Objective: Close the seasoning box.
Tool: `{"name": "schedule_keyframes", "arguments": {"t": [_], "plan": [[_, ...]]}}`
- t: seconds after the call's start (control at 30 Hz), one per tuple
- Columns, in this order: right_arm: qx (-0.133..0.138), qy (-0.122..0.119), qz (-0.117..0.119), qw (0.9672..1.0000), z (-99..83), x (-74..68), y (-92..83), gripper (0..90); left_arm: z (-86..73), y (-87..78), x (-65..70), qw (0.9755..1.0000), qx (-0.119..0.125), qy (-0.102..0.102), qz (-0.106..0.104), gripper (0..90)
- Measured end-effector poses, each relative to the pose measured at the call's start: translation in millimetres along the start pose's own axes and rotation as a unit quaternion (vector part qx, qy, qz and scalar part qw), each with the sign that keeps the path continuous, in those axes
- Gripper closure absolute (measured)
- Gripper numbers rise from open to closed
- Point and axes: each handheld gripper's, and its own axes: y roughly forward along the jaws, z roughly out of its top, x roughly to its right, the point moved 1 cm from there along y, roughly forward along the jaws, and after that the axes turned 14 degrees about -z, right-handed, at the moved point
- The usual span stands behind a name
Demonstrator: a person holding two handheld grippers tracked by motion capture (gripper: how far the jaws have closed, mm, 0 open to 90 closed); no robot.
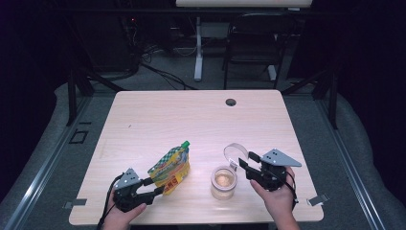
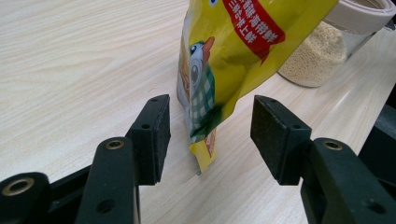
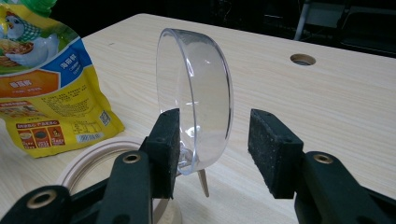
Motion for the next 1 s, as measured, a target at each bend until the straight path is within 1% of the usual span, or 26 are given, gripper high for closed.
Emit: {"name": "schedule_keyframes", "arguments": {"t": [0.23, 0.27, 0.33, 0.57, 0.67, 0.8, 0.83, 1.0], "plan": [[0.000, 0.001, 0.001, 1.0000, 0.5, 0.5, -0.5, 55.3, 0.1, -0.1, 0.3, 1.0000, -0.002, 0.002, 0.001, 48.1], [0.002, 0.001, 0.001, 1.0000, 0.7, 0.5, -0.9, 55.7, 0.0, -0.1, 0.5, 1.0000, -0.002, 0.002, 0.004, 48.1], [0.003, 0.001, 0.001, 1.0000, 0.8, 0.5, -1.1, 56.1, 0.0, 0.0, 0.4, 1.0000, -0.002, 0.003, 0.002, 48.1], [0.008, 0.001, 0.004, 1.0000, 1.7, 0.3, -4.3, 58.0, -0.2, -0.3, 0.7, 1.0000, -0.002, 0.002, 0.004, 48.1], [0.006, -0.003, 0.006, 1.0000, 2.2, -0.2, -6.0, 58.9, -0.2, -0.9, 0.5, 1.0000, -0.002, 0.001, 0.001, 48.1], [0.009, -0.006, 0.010, 0.9999, 3.2, -1.5, -7.9, 60.5, -0.2, -0.7, 0.6, 1.0000, -0.002, 0.001, 0.001, 48.1], [0.011, -0.006, 0.012, 0.9998, 3.6, -2.6, -8.8, 61.0, -0.1, -0.4, 1.0, 1.0000, -0.001, 0.001, 0.004, 48.1], [0.011, -0.013, 0.015, 0.9997, 4.2, -3.6, -11.0, 62.4, 0.0, 0.1, 0.9, 1.0000, -0.004, 0.004, 0.002, 48.1]]}}
